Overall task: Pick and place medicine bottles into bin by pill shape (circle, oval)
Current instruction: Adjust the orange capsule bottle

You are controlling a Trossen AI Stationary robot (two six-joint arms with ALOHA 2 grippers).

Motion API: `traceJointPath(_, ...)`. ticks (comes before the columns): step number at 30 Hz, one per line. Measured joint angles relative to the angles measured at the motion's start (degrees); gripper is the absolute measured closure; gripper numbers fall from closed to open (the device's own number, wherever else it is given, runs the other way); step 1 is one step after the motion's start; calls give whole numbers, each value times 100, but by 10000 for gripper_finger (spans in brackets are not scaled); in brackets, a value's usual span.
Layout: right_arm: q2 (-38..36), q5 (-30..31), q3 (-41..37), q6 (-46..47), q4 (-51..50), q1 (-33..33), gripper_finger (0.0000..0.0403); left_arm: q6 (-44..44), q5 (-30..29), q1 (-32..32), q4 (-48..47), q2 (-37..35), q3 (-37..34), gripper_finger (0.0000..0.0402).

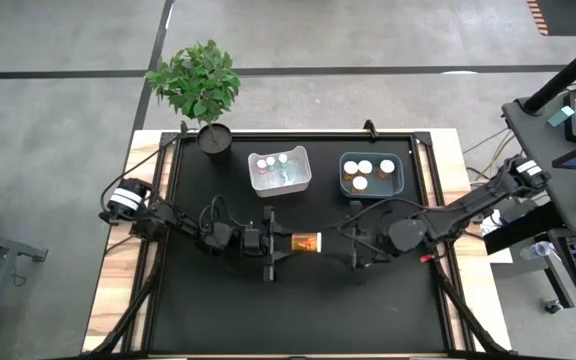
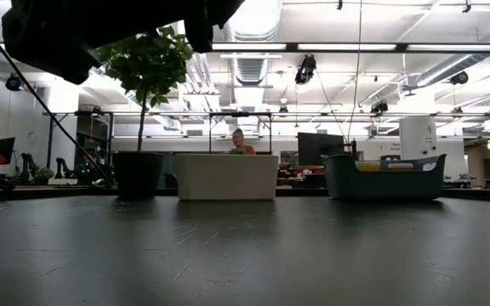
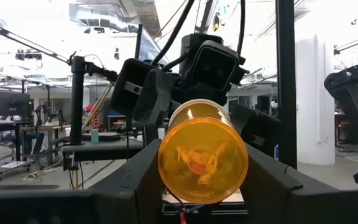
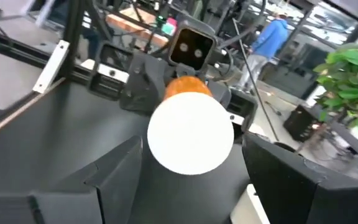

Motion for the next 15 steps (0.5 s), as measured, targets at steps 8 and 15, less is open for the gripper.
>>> traceJointPath(8, 235, 265, 0, -98, 276, -2, 137, 3, -81, 4, -15, 0, -2, 243)
traceJointPath(15, 260, 262, 2, -133, 403, -2, 161, 7, -160, 11, -33, 0, -17, 242)
